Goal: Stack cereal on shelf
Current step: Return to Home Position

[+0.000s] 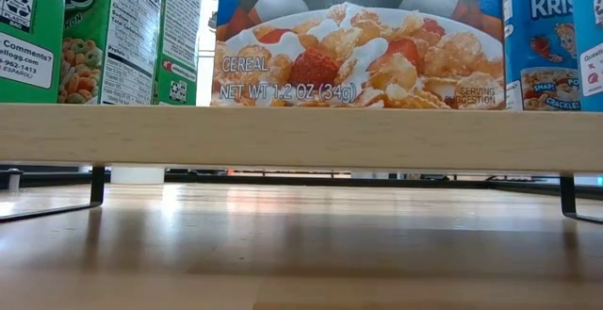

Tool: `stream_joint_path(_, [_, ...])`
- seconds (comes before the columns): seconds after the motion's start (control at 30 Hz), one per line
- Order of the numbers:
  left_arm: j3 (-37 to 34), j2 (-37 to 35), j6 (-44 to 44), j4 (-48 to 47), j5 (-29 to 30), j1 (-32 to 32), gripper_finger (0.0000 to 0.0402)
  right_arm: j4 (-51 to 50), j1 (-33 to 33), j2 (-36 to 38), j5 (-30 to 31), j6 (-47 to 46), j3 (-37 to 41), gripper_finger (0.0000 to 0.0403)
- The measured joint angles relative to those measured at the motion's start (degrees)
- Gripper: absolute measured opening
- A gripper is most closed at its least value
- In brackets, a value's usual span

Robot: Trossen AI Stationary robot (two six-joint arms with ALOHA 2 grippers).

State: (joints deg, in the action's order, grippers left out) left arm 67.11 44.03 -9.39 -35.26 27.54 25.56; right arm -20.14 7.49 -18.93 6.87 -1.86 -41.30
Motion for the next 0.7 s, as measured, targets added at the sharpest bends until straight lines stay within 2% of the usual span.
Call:
stream_joint_path(0.17, [-20.31, -12.53, -3.49, 11.7, -0.05, 0.02, 0.0274, 2.65, 0.0, 4.79, -0.12, -3.64, 7.59, 0.0297])
stream_joint_path(0.3, [-32.32, -21.63, -6.22, 17.58, 0.29, 0.0, 0.0274, 6.17, 0.0, 7.69, 0.18, -6.22, 13.88, 0.0297])
stream_joint_path(0.47, [-41.97, -32.31, -7.35, 21.28, 4.22, 0.02, 0.0274, 11.41, 0.0, 10.48, 0.42, -9.19, 20.41, 0.0297])
stream_joint_path(0.7, [-52.59, -42.93, -8.45, 22.06, 9.34, 0.0, 0.0274, 16.68, 0.0, 12.52, 0.85, -11.28, 28.49, 0.0297])
